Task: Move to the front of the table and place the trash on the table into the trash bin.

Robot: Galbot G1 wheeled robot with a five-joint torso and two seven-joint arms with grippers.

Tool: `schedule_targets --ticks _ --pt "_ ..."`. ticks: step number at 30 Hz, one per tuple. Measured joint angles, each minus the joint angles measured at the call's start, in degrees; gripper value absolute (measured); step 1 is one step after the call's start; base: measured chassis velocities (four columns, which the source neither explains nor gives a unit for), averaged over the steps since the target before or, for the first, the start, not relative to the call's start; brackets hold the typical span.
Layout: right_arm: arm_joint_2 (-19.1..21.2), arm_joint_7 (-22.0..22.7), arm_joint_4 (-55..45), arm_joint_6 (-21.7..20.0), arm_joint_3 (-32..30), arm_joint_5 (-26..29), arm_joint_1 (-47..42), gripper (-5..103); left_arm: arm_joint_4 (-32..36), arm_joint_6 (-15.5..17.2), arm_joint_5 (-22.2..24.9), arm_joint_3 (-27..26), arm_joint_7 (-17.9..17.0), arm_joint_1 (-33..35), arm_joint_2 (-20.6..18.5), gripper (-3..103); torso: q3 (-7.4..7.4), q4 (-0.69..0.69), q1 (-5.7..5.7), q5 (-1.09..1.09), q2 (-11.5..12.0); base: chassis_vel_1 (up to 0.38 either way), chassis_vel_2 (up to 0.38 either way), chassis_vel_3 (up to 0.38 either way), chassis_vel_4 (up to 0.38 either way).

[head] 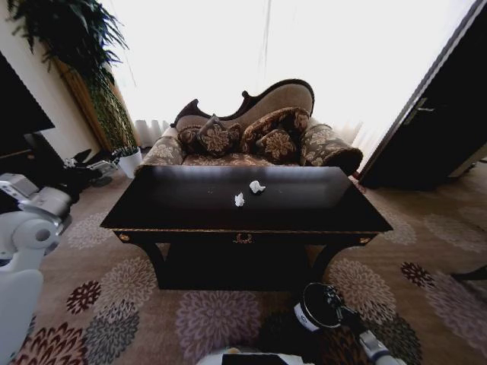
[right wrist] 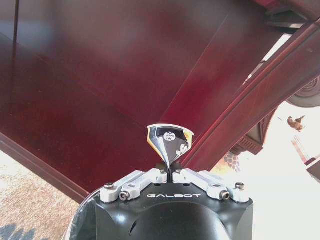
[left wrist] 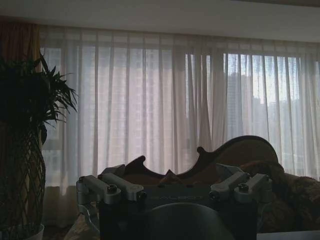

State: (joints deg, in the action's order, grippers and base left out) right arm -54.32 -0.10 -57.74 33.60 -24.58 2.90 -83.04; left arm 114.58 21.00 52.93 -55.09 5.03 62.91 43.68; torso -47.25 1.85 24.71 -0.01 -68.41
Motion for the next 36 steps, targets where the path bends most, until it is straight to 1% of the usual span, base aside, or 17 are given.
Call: schedule_targets --ticks 1,2,3,5,6,7,9,13,15,18,19,22,23,24,26,29,36 --pt "0.01 0.21 -0.15 -0.12 0.00 0.01 -0.06 -1 0.06 0.00 0.00 -0.03 0.00 0.05 0.01 100 0.00 0.00 0.00 0.00 0.00 0.000 0.000 0.000 0.000" --pt "0.02 0.49 -0.31 -0.25 0.00 0.02 -0.15 4 0.16 0.00 0.00 -0.11 0.00 0.16 0.02 100 0.00 0.00 0.00 0.00 0.00 0.000 0.000 0.000 0.000" --pt "0.02 0.49 -0.31 -0.25 0.00 0.02 -0.15 4 0.16 0.00 0.00 -0.11 0.00 0.16 0.02 100 0.00 0.00 0.00 0.00 0.00 0.000 0.000 0.000 0.000" --pt "0.03 0.99 -0.68 -0.53 0.02 0.03 -0.40 15 0.33 0.00 0.00 -0.39 0.00 0.43 0.00 100 0.00 0.00 0.00 0.00 0.00 0.000 0.000 0.000 0.000" --pt "0.05 1.05 -0.80 -0.58 0.02 0.04 -0.49 15 0.37 0.00 0.00 -0.52 0.00 0.51 -0.04 100 0.00 0.00 0.00 0.00 0.00 0.000 0.000 0.000 0.000" --pt "0.08 1.13 -1.07 -0.63 0.03 0.04 -0.66 25 0.43 0.00 0.01 -0.78 0.00 0.68 -0.12 100 0.00 0.00 0.00 0.01 0.00 0.000 0.000 0.000 0.000" --pt "0.11 1.20 -1.28 -0.69 0.03 0.04 -0.76 25 0.46 0.00 0.05 -0.91 0.00 0.77 -0.19 100 0.00 0.00 0.00 0.01 0.00 0.000 0.000 0.000 0.000" --pt "0.18 1.43 -1.94 -0.83 -0.03 0.09 -1.07 47 0.60 0.00 0.25 -1.34 0.00 1.10 -0.36 100 0.00 0.00 0.00 0.01 0.00 0.000 0.000 0.000 0.000" --pt "0.20 1.46 -2.14 -0.84 -0.16 0.14 -1.18 47 0.66 0.00 0.29 -1.39 0.00 1.13 -0.38 100 0.00 0.00 0.00 0.01 0.00 0.000 0.000 0.000 0.000" --pt "0.35 1.49 -3.66 -0.84 -1.13 0.97 -2.00 63 0.81 0.00 0.40 -1.53 0.01 1.21 -0.38 100 0.00 0.00 0.00 0.01 0.00 0.000 0.000 0.000 0.000" --pt "0.35 1.49 -3.66 -0.84 -1.13 0.97 -2.00 63 0.81 0.00 0.40 -1.53 0.01 1.21 -0.38 100 0.00 0.00 0.00 0.01 0.00 0.000 0.000 0.000 0.000" --pt "0.87 1.49 -7.53 -1.12 -3.26 3.75 -3.66 80 0.85 0.00 0.43 -1.64 0.01 1.29 -0.37 100 0.00 -0.01 0.00 0.01 0.00 0.000 0.000 0.000 0.000" --pt "0.87 1.49 -7.53 -1.12 -3.26 3.75 -3.66 80 0.85 0.00 0.43 -1.64 0.01 1.29 -0.37 100 0.00 -0.01 0.00 0.01 0.00 0.000 0.000 0.000 0.000" --pt "1.22 1.49 -9.36 -1.31 -4.03 4.69 -4.64 85 0.84 0.00 0.43 -1.64 0.02 1.23 -0.36 100 0.00 -0.01 0.00 0.01 0.00 0.000 0.000 0.000 0.000" --pt "1.77 1.49 -11.87 -1.40 -4.99 5.43 -6.21 85 0.79 0.00 0.43 -1.62 0.02 1.10 -0.34 100 0.00 -0.01 0.00 0.01 0.00 0.000 0.000 0.000 0.000" --pt "3.32 1.55 -17.78 -1.45 -7.51 5.91 -11.14 99 0.53 0.00 0.45 -1.27 0.02 0.70 -0.17 100 0.00 0.00 0.00 0.01 0.00 0.000 0.000 0.000 0.000" --pt "6.39 2.44 -26.13 -1.46 -13.35 7.31 -20.62 100 -0.36 -0.06 0.43 -0.40 0.02 -0.02 -0.07 100 0.00 0.00 0.00 0.01 0.00 0.000 0.000 0.000 0.000"
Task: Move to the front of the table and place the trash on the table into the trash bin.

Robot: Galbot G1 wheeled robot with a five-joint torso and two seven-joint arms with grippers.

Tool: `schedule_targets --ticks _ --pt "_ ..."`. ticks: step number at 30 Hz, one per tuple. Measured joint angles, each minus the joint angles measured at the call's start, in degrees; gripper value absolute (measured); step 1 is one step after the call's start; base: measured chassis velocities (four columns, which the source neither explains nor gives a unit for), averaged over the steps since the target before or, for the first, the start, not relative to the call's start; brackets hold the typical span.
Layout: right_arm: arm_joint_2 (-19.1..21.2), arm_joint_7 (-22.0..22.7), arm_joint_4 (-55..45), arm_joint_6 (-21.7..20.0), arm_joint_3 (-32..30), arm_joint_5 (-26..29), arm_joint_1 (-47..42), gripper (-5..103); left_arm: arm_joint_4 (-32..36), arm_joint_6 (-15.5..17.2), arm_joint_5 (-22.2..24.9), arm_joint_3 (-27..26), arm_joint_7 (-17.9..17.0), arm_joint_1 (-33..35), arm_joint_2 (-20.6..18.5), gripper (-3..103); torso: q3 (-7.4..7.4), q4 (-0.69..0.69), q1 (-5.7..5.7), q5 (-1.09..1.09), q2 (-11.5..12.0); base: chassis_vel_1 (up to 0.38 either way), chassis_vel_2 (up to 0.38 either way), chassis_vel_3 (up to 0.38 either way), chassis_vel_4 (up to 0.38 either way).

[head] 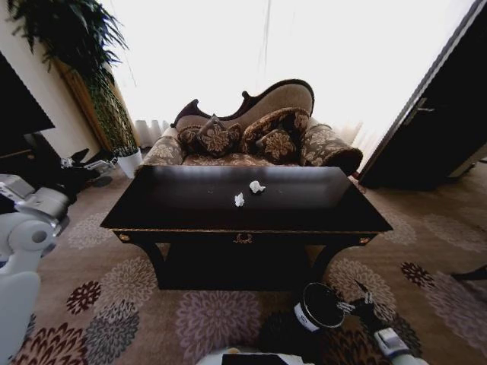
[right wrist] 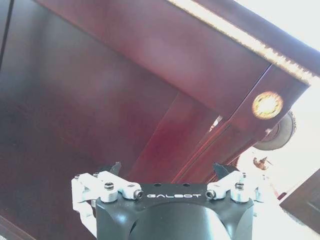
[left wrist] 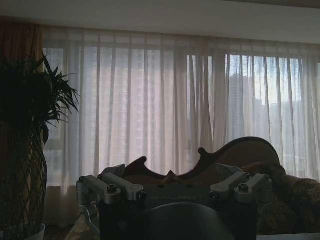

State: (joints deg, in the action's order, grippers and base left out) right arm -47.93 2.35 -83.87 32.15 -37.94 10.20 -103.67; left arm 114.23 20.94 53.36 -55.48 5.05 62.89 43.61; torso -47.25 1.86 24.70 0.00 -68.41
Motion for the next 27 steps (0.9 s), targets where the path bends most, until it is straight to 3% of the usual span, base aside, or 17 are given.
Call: schedule_targets --ticks 14,27 --pt "4.14 0.63 -13.66 3.26 -10.74 0.83 -13.92 100 -1.56 -0.13 -0.22 1.18 0.05 -1.73 0.23 100 0.00 0.01 0.00 0.00 0.00 0.000 0.000 0.000 0.000" --pt "2.96 1.22 -27.87 3.37 -15.85 11.79 -16.97 100 -2.47 -0.30 -0.97 2.07 0.11 -2.32 1.17 100 0.00 0.00 0.00 -0.01 0.00 0.000 0.000 0.000 0.000"
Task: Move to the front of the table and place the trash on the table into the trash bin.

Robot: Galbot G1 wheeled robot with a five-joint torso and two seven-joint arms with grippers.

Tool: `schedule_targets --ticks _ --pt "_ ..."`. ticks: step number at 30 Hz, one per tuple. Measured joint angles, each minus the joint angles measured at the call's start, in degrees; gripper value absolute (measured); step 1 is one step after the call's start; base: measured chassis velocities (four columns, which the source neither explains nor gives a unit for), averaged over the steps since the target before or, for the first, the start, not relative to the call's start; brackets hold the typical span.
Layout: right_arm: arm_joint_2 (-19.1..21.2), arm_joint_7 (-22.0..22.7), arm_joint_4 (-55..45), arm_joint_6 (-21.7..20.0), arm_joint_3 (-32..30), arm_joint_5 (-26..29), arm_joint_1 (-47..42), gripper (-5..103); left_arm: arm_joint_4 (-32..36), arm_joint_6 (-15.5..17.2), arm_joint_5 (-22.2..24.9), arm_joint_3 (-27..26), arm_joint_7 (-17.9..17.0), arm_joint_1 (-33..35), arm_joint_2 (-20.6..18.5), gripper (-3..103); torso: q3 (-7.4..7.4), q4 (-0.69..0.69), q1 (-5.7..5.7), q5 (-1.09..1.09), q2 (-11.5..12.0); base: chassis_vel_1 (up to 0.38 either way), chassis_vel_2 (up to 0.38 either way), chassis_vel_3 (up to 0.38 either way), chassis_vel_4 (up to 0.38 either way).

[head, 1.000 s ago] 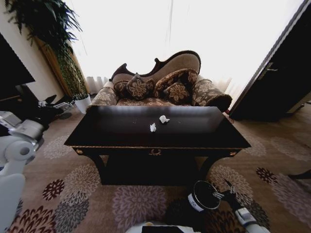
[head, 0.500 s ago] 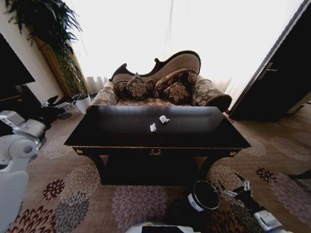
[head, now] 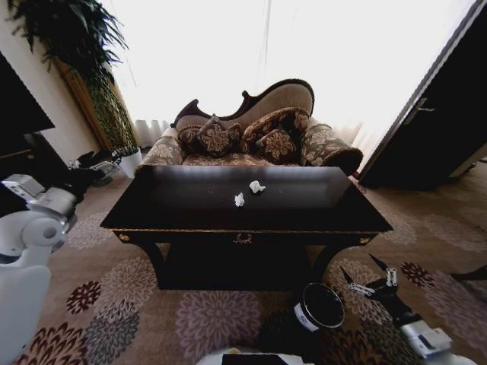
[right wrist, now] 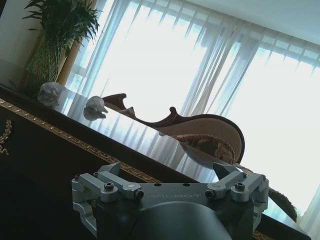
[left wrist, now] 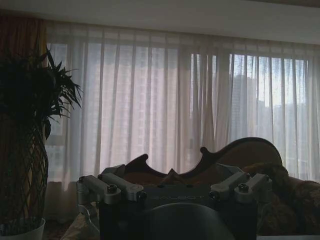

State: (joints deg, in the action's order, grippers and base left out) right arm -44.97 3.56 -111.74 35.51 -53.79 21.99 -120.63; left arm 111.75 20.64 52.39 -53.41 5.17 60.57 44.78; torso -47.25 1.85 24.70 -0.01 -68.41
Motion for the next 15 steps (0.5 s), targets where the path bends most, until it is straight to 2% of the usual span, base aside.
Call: schedule_targets --ticks 11,15 --pt "-0.89 0.51 -9.79 -1.54 -3.50 5.45 1.00 100 -0.32 -0.07 -0.01 -0.32 0.07 0.20 -0.11 100 0.00 0.00 0.00 0.00 0.00 0.000 0.000 0.000 0.000" --pt "-0.04 1.18 -12.36 -4.52 -2.02 7.76 4.49 100 -0.28 -0.06 -0.19 -0.22 0.05 0.45 0.06 100 0.00 0.00 0.00 0.00 0.00 0.000 0.000 0.000 0.000"
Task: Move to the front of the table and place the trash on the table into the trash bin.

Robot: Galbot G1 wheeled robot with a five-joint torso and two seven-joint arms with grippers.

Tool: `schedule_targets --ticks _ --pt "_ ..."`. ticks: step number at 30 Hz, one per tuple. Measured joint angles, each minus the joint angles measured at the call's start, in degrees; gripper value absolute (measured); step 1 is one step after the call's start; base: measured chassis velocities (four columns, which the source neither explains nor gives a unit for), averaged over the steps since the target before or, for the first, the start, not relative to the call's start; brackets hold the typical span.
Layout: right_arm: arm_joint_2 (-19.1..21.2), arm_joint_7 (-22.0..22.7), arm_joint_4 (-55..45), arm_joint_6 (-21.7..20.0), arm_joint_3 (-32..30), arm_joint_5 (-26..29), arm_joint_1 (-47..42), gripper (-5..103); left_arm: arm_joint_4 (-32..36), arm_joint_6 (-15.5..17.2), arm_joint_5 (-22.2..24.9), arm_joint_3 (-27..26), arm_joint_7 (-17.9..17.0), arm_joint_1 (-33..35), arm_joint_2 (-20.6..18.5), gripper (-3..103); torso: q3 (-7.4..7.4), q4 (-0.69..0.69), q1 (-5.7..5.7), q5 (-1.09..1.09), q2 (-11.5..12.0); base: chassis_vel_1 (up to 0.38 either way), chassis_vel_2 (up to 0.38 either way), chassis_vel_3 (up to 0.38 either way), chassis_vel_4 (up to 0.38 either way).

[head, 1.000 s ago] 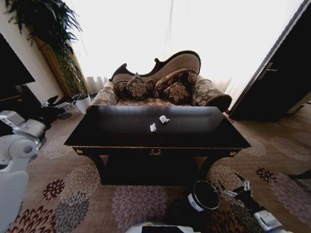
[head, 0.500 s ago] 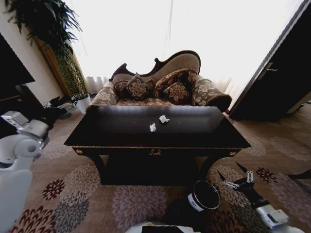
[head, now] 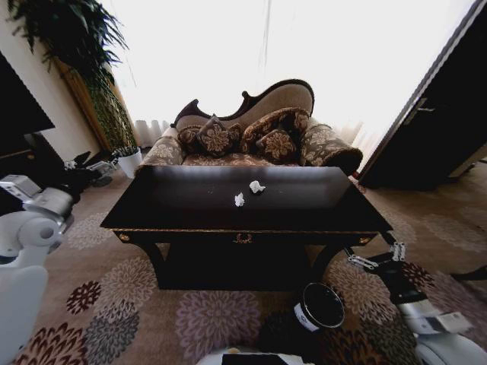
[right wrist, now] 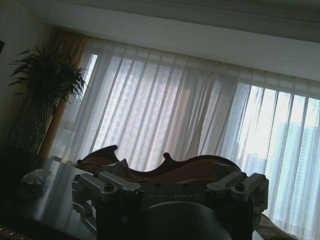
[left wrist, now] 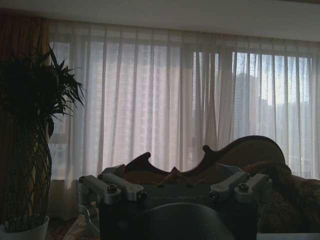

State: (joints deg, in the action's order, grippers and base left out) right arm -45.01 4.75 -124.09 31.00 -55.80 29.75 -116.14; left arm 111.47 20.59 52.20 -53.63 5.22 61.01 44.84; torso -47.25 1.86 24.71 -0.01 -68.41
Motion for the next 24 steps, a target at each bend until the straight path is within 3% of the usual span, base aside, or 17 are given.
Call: schedule_targets --ticks 4,9,12,16,17,24 --pt "3.01 2.66 -2.10 -6.97 5.89 3.06 7.56 100 0.61 0.08 -0.11 -0.48 -0.02 0.94 -0.52 100 0.00 0.00 0.00 0.02 0.00 0.000 0.000 0.000 0.000" --pt "3.37 3.84 -4.14 -12.29 10.00 4.21 13.45 100 0.89 0.41 0.08 1.01 -0.19 -0.46 -1.50 100 0.00 -0.04 0.00 0.00 0.00 0.000 0.000 0.000 0.000" --pt "2.58 4.08 -4.57 -13.71 11.63 4.67 15.75 100 0.71 0.51 0.13 1.98 -0.32 -1.13 -1.88 100 0.00 0.04 0.00 0.00 0.00 0.000 0.000 0.000 0.000" --pt "1.13 4.11 -3.30 -14.90 17.07 4.93 22.00 100 0.84 0.56 0.14 0.99 -0.38 0.00 -2.03 100 0.00 0.00 0.00 0.01 0.00 0.000 0.000 0.000 0.000" --pt "-0.25 3.95 -2.00 -14.94 19.45 4.65 24.57 100 1.03 0.60 0.13 0.23 -0.44 0.86 -1.79 100 0.00 -0.05 0.00 0.01 0.00 0.000 0.000 0.000 0.000" --pt "-6.48 2.84 0.91 -14.73 24.55 3.12 28.55 100 2.19 0.91 -0.28 -1.66 -0.64 3.67 -0.67 100 0.00 -0.01 0.00 0.00 0.00 0.000 0.000 0.000 0.000"
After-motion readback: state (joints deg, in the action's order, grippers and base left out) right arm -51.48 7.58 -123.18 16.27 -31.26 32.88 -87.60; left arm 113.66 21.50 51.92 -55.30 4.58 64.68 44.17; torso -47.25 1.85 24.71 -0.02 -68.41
